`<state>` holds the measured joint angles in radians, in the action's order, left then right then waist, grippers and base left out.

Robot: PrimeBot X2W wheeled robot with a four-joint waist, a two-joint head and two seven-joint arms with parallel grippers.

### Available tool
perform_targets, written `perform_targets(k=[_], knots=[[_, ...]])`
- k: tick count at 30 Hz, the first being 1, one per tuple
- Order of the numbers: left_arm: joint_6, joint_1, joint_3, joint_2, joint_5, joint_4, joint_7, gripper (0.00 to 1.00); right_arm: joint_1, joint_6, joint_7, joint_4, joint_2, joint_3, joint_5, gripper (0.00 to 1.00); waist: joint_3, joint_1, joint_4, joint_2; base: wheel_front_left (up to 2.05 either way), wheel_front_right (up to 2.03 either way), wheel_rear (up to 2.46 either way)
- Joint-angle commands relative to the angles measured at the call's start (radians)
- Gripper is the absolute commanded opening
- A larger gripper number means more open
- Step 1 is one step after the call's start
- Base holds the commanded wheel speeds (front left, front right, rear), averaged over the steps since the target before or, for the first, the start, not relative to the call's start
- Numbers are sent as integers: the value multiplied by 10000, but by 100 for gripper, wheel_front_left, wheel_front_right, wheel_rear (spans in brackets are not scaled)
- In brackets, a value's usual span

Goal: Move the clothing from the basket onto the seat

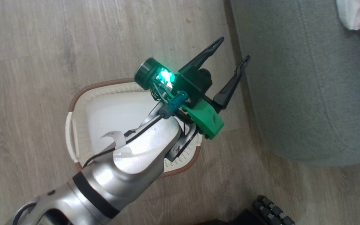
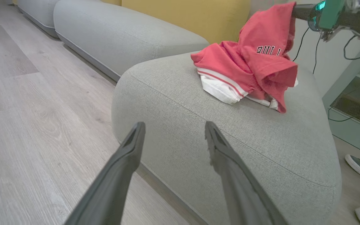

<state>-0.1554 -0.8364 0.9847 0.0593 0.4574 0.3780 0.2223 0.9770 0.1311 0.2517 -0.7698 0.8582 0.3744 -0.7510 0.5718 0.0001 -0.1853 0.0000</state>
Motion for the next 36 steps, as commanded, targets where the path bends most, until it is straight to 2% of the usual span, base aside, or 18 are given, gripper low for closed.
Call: perform_targets(k=[1,6,10,15,16,17,18,19,20,29,36], knots=[[-78,-327,-125,-88,87,-387,90,100,75,-4,-223,-210,667,306,-188,0,-6,-1,159,0,0,0,0],[-272,-352,61,-89,341,-411,212,100,418,-4,-1806,-1336,823,1613,-1078,0,-105,-1,373,0,0,0,0],[-347,-354,130,-90,490,-360,281,100,539,-4,-2767,-1560,941,2355,-1831,0,-240,-1,436,0,0,0,0],[-404,-350,149,-90,620,-269,330,100,589,-4,-3242,-1375,1042,3051,-2697,0,-415,-1,378,0,0,0,0],[-409,-355,152,-90,637,-255,337,100,619,-4,-3275,-1349,1060,3190,-2819,9,-450,-1,360,0,0,0,0],[-409,-353,148,-90,654,-227,343,100,639,-4,-3289,-1323,1065,3332,-2925,28,-511,-1,330,0,0,0,0],[-404,-347,142,-90,677,-202,349,100,653,-4,-3290,-1285,1075,3467,-3028,58,-562,-1,304,0,0,0,0],[-393,-337,134,-90,698,-169,354,100,672,-4,-3275,-1244,1075,3595,-3131,96,-626,-1,272,0,0,0,0],[-381,-322,128,-90,722,-136,358,100,686,-4,-3280,-1227,1071,3715,-3249,100,-698,-1,245,0,0,0,0],[-187,42,-67,-29,939,23,385,100,818,-4,-3531,-861,1178,5029,-3613,100,-1678,-1,19,0,0,0,0],[-96,796,-581,314,1054,-340,392,100,1227,-4,-3597,-236,1318,6163,-3533,100,-2772,-1,-173,0,0,0,0]])
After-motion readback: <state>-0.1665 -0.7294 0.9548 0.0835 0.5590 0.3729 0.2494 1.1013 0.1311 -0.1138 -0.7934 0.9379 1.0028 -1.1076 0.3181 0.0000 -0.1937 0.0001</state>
